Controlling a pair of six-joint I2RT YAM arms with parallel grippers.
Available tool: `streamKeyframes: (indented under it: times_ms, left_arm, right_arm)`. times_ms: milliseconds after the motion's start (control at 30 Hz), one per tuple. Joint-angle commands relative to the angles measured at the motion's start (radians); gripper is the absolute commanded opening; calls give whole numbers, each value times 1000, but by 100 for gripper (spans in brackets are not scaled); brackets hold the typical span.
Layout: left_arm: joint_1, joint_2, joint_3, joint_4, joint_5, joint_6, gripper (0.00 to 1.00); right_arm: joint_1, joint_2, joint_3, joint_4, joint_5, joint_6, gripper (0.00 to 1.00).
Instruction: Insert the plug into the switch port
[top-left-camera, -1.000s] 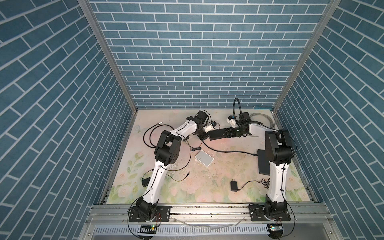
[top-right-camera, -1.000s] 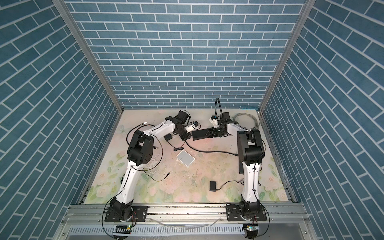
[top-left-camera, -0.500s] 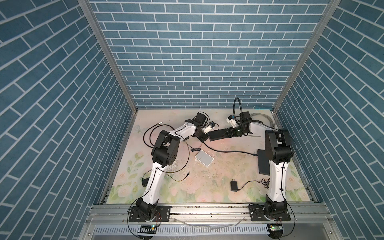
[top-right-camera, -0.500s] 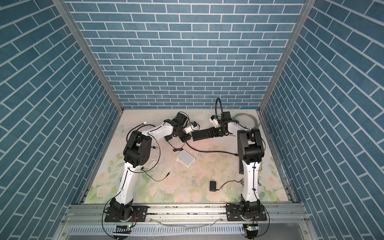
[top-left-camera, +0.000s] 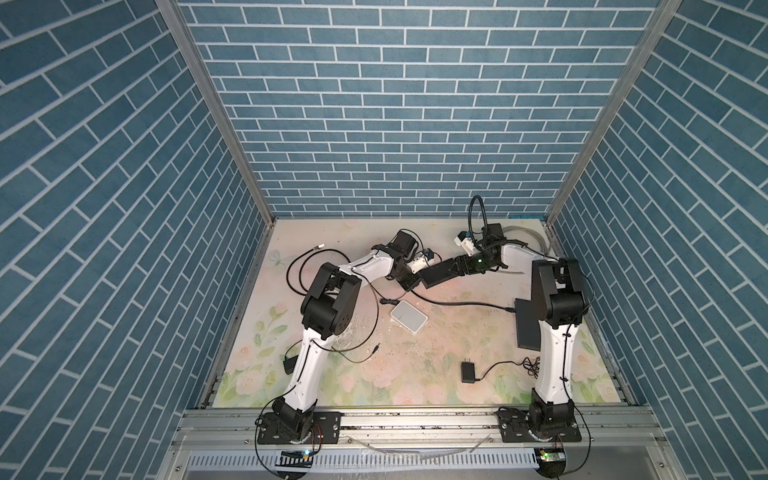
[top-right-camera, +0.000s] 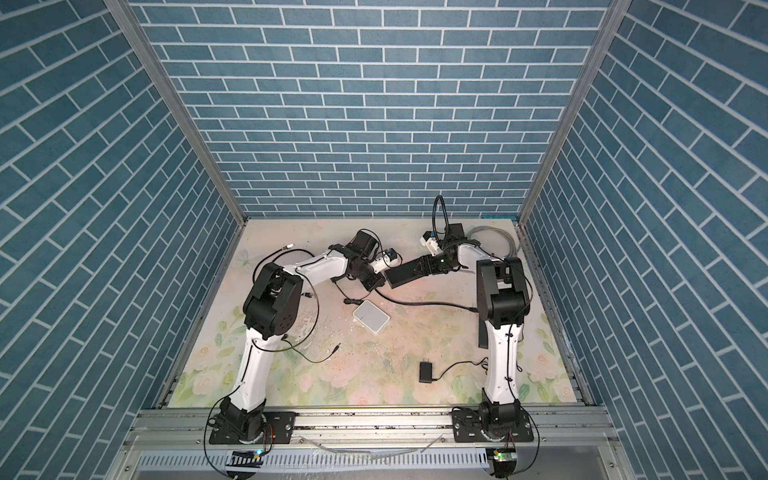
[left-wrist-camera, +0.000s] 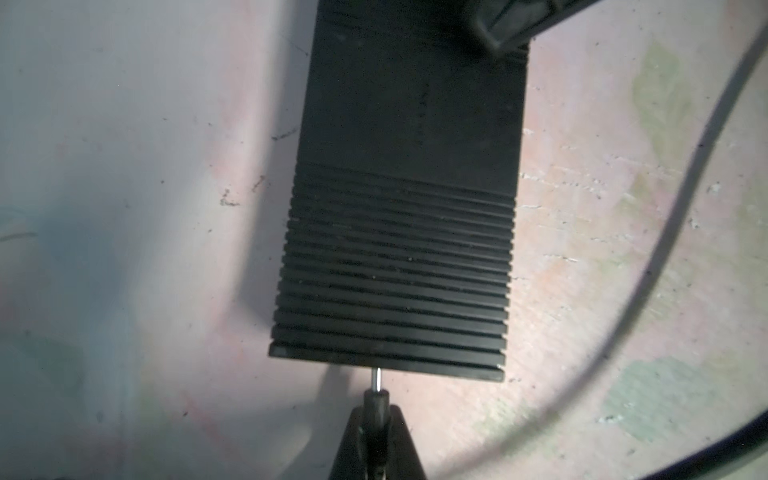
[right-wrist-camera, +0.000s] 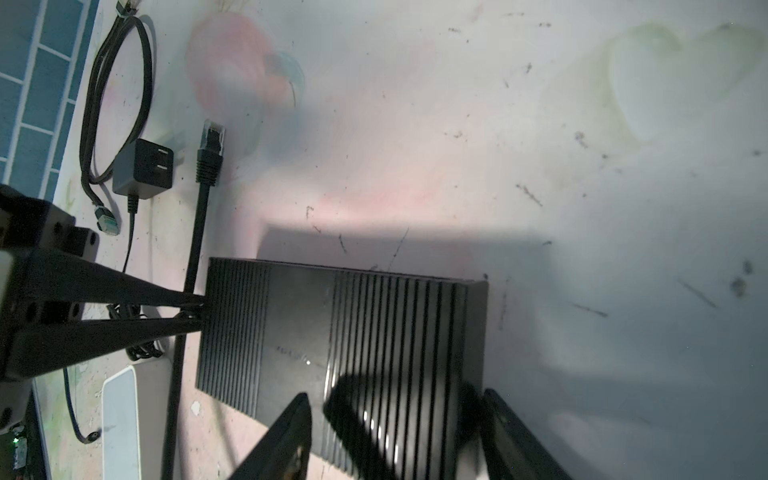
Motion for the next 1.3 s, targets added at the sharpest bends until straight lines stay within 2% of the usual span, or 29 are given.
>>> streamKeyframes:
  times_ms: [0, 267, 600, 767, 900, 1000, 1267]
  left_arm:
    - [-18, -19, -29, 45, 10, -30, 6]
    - [-20, -28, -46, 117, 14, -119, 5]
    - [-20, -8, -24, 93, 131, -110, 5]
    - [-24, -59, -92, 170, 143, -95, 4]
    - [-24, -48, -91, 164, 115, -129, 4]
    - [-30, -55, -138, 228, 121, -171, 4]
    - [-35, -64, -167, 281, 122, -187, 4]
  right_arm:
    - [9, -16, 21, -46, -36, -44, 64]
    - [11, 20, 60, -107, -122, -97, 63]
    - [21, 51, 87, -156, -206, -157, 63]
    - [30, 75, 134, -227, -204, -194, 62]
    - [31, 71, 122, -218, -200, -191, 62]
    - [32, 71, 116, -215, -198, -191, 62]
    - [34, 70, 103, -206, -209, -203, 61]
